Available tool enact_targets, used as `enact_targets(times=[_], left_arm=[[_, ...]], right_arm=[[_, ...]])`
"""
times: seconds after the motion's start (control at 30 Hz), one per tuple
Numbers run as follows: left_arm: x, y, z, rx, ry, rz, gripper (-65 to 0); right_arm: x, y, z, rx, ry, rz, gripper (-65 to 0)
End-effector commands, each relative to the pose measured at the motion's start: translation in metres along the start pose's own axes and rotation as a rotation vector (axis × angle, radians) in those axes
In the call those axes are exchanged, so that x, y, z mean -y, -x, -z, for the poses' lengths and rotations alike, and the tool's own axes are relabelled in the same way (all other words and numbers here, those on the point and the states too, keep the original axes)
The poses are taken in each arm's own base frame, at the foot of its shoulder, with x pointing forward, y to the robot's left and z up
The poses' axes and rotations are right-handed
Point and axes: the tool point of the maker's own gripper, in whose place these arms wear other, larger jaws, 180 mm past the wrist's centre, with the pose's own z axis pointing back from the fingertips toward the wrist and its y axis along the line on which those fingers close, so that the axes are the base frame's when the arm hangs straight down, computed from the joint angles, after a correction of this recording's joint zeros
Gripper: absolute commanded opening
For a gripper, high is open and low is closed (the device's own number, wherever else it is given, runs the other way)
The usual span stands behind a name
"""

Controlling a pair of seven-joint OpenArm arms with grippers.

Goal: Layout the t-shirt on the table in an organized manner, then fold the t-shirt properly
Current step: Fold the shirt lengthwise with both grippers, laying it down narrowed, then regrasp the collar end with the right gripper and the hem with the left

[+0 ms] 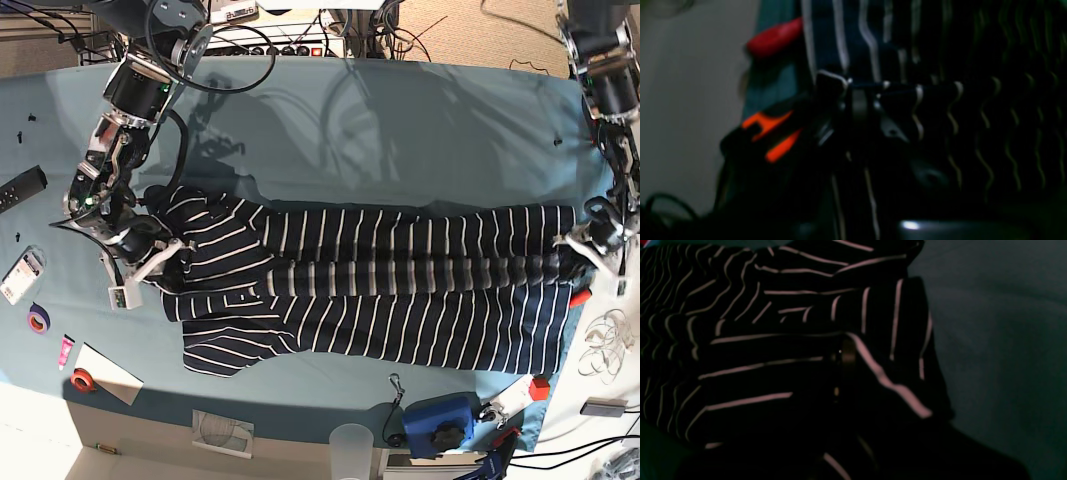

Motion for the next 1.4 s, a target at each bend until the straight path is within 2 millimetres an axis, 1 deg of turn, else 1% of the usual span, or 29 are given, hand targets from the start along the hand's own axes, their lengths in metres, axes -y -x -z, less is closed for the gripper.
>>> enact_targets(times=[0.0,0.03,0.07,0.1,0.2,0.23,0.33,0.43,0.5,0.57,0.63,0.67,0.73,0.8,0.9,1.0,1.1,1.2,1.3,1.37], left_arm=[[-0.008,-0.03,-0.006,0.077,-0.011,0.02,-46.7],[-0.008,-0.033,-0.006,0.086,-0.014,0.019,-42.7],[-0.009,-0.036,-0.006,0.092,-0.019,0.016,-40.5],[-0.01,-0.039,-0.005,0.093,-0.023,0.015,-40.2],[-0.012,-0.044,-0.005,0.088,-0.034,-0.006,-40.3],[-0.009,-0.047,-0.006,0.096,-0.014,-0.018,-40.3],[-0.003,-0.057,-0.01,0.126,0.033,-0.06,-40.3],[-0.002,-0.06,-0.016,0.111,0.047,-0.044,-40.3],[0.0,-0.06,-0.025,0.082,0.077,-0.026,-40.6],[0.0,-0.064,-0.039,0.083,0.113,-0.061,-43.2],[-0.002,-0.074,-0.057,0.111,0.156,-0.111,-47.7],[-0.004,-0.079,-0.067,0.132,0.176,-0.13,-49.2],[-0.011,-0.087,-0.086,0.165,0.195,-0.166,-50.0],[-0.021,-0.087,-0.102,0.177,0.19,-0.179,-50.0],[-0.033,-0.074,-0.116,0.134,0.17,-0.172,-50.0],[-0.032,-0.053,-0.124,0.06,0.192,-0.178,-50.0],[-0.026,-0.035,-0.128,0.018,0.223,-0.175,-49.9],[-0.027,-0.02,-0.131,-0.016,0.216,-0.187,-49.9],[-0.029,-0.013,-0.132,-0.027,0.208,-0.193,-49.8],[-0.03,-0.014,-0.132,-0.02,0.203,-0.192,-48.8]], right_arm=[[0.005,-0.029,-0.004,0.084,0.011,-0.017,-56.0],[0.005,-0.031,-0.004,0.094,0.008,-0.014,-49.5],[0.004,-0.034,-0.004,0.106,0.002,-0.007,-44.6],[0.003,-0.038,-0.005,0.12,-0.006,-0.001,-42.2],[-0.002,-0.045,-0.004,0.107,-0.036,0.019,-42.1],[-0.005,-0.048,-0.004,0.108,-0.056,0.031,-42.1],[-0.012,-0.069,-0.012,0.174,-0.092,0.045,-42.2],[-0.011,-0.089,-0.028,0.233,-0.072,0.011,-42.2],[-0.007,-0.097,-0.042,0.234,-0.043,-0.018,-42.2],[-0.004,-0.098,-0.056,0.221,-0.023,-0.028,-42.2],[0.003,-0.095,-0.071,0.236,0.0,-0.014,-42.2],[0.008,-0.092,-0.079,0.252,0.011,0.006,-42.2],[0.021,-0.081,-0.093,0.276,0.03,0.062,-42.2],[0.035,-0.064,-0.106,0.281,0.059,0.123,-42.2],[0.052,-0.03,-0.122,0.218,0.101,0.194,-42.2],[0.053,-0.002,-0.134,0.183,0.096,0.244,-42.2],[0.051,0.027,-0.137,0.108,0.105,0.262,-42.2],[0.05,0.051,-0.137,0.059,0.101,0.299,-42.2],[0.051,0.065,-0.134,0.039,0.093,0.339,-42.2],[0.049,0.072,-0.127,0.034,0.069,0.37,-42.2]])
